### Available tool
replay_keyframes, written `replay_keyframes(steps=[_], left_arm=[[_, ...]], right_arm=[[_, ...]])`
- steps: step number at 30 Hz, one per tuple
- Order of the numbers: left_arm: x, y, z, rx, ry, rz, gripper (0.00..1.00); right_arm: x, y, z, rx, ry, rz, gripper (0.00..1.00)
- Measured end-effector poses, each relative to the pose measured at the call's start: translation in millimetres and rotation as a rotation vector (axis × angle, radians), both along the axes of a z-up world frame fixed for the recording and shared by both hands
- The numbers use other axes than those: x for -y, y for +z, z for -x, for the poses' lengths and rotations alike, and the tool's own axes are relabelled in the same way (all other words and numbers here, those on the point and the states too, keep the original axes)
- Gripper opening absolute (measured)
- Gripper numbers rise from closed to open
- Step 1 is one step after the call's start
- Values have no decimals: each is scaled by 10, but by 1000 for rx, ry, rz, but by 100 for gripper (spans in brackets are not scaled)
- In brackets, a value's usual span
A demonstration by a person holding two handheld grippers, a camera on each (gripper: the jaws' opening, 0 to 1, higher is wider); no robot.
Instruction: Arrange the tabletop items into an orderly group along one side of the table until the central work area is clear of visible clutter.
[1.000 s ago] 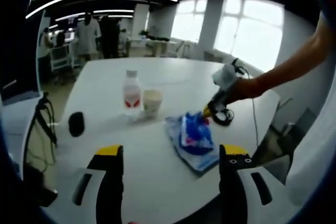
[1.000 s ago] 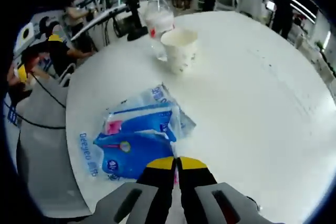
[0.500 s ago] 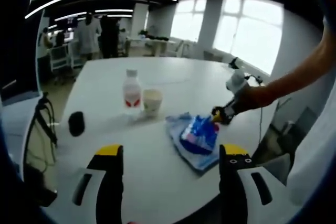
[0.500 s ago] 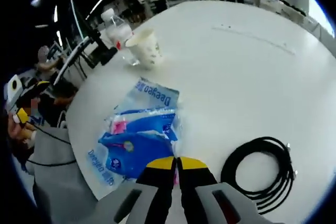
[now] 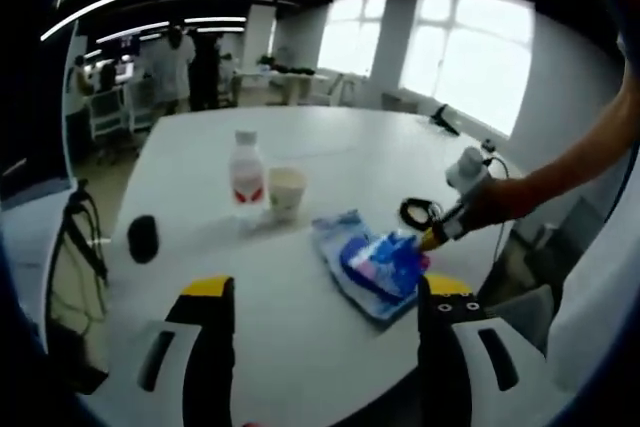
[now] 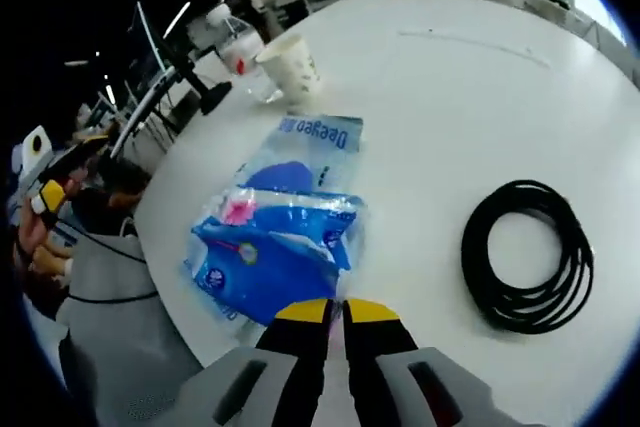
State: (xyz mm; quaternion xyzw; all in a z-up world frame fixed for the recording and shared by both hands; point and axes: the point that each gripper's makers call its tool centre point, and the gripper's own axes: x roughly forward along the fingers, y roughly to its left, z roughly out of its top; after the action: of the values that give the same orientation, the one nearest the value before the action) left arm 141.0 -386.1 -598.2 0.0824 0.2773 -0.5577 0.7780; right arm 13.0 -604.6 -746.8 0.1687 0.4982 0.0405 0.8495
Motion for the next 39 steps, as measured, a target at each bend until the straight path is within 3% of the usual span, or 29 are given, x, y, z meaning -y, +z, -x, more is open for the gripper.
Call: replay_keyframes(steps=[9, 18, 26, 29, 34, 39], left_arm=[[20, -9, 13, -4, -10, 3, 75], [-2, 2, 12, -2, -6, 11, 75], [-43, -3, 65, -6, -4, 10, 75], [-49, -6, 61, -5, -13, 7, 75], [-68, -38, 33, -6, -14, 3, 75], [-84, -33, 25, -5, -4, 9, 75]], right_arm=[[37, 2, 17, 4, 30, 4, 6], [49, -35, -28, 12, -35, 11, 15], [15, -36, -44, 20, -77, 0, 18], [3, -59, -36, 14, -86, 4, 16], [10, -102, -19, 8, -126, -8, 4], [-3, -102, -1, 13, -162, -31, 2]])
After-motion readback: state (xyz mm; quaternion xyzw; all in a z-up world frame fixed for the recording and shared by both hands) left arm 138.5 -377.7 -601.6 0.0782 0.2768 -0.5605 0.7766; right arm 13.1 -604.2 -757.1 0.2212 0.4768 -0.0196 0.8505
